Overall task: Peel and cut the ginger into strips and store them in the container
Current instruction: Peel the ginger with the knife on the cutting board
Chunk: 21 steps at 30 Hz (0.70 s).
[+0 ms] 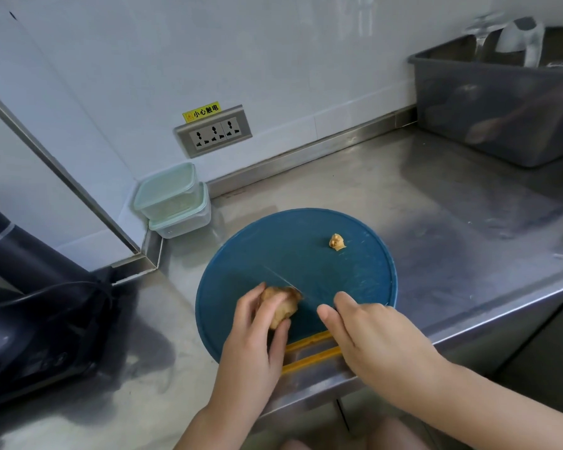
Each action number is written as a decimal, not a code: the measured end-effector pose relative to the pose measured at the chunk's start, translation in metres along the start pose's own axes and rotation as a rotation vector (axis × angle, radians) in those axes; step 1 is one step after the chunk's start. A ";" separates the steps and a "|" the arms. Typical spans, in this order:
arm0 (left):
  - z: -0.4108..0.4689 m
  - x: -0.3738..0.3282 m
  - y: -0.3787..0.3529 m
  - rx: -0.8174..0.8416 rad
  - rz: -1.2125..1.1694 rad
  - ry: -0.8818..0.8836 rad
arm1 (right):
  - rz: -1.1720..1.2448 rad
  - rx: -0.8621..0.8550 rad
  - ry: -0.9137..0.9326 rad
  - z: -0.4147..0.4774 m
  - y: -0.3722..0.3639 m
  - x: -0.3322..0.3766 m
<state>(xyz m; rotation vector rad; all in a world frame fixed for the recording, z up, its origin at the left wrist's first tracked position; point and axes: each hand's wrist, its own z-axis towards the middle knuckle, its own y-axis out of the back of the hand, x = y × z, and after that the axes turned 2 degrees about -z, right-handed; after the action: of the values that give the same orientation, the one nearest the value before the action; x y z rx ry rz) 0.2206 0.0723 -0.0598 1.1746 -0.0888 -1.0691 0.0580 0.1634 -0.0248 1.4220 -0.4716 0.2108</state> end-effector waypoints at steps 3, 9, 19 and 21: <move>-0.002 -0.003 -0.001 -0.018 -0.026 0.027 | -0.111 -0.045 0.034 -0.012 -0.009 0.011; -0.001 -0.007 -0.004 -0.056 -0.006 0.033 | -0.065 -0.012 0.009 -0.019 -0.022 0.013; -0.002 -0.005 -0.004 -0.048 -0.027 0.025 | 0.083 0.081 -0.028 -0.018 -0.013 0.010; -0.002 -0.004 -0.004 -0.041 -0.024 0.004 | 0.132 0.061 -0.031 -0.017 -0.011 0.008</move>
<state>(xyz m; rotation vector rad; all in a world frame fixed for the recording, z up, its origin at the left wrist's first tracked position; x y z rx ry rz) 0.2170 0.0764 -0.0623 1.1437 -0.0492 -1.0851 0.0728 0.1773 -0.0323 1.4564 -0.5895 0.3116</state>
